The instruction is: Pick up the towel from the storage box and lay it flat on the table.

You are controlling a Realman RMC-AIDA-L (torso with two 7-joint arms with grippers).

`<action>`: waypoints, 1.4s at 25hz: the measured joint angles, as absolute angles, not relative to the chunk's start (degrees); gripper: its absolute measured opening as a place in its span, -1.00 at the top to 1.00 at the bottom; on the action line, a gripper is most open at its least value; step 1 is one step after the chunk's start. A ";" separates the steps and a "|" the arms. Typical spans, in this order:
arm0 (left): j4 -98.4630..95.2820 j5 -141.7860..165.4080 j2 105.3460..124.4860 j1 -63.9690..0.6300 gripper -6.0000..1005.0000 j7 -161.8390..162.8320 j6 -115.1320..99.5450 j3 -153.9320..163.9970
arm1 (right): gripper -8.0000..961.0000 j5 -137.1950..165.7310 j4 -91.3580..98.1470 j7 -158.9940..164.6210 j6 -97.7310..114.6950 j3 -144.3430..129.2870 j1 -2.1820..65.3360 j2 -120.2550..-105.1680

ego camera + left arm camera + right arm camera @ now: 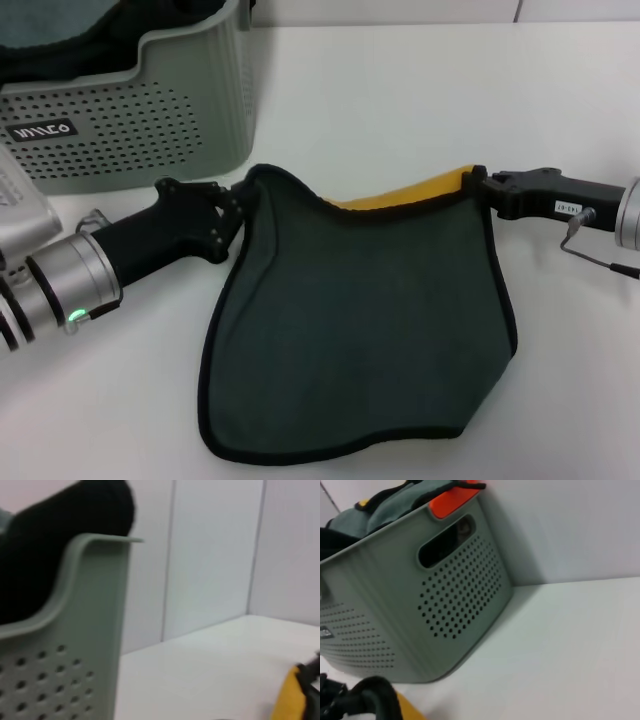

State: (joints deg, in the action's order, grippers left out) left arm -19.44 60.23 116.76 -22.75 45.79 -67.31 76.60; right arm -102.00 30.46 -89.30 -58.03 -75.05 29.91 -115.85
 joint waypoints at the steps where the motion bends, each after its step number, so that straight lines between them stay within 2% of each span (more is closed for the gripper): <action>1: -19.52 60.65 116.77 -22.78 0.96 45.62 -67.08 76.59 | 0.86 -102.02 30.45 -89.00 -57.54 -75.04 30.08 -115.87; 10: -19.70 60.65 116.92 -23.18 0.96 45.11 -63.09 75.24 | 0.85 -102.32 29.61 -86.33 -57.40 -72.55 31.51 -115.58; 15: -19.73 60.57 118.10 -22.41 0.61 44.82 -63.37 70.84 | 0.85 -103.27 28.08 -84.64 -61.12 -67.57 31.92 -115.46; 18: -19.75 60.54 118.23 -21.84 0.38 44.83 -63.61 70.58 | 0.85 -103.44 24.57 -83.78 -64.16 -63.94 33.41 -114.76; 21: -19.78 60.53 118.54 -21.25 0.12 44.79 -63.89 70.57 | 0.38 -103.36 20.90 -81.43 -65.41 -63.24 35.50 -113.58; 24: -19.85 60.54 118.81 -20.49 -0.20 44.72 -65.43 70.55 | 0.13 -103.01 19.36 -79.18 -65.97 -63.49 36.35 -113.12; 28: -19.89 60.51 118.82 -19.17 -0.31 44.49 -68.65 70.50 | -0.22 -101.37 20.37 -79.68 -68.96 -63.97 35.50 -113.14; 32: -19.95 60.51 118.50 -16.88 -0.41 44.97 -74.62 70.45 | -0.61 -101.11 26.81 -87.62 -76.35 -63.73 31.21 -114.53; 35: -19.97 60.79 117.97 -14.86 -0.45 45.33 -81.76 70.53 | -0.70 -100.77 32.69 -93.25 -82.28 -63.82 27.75 -115.23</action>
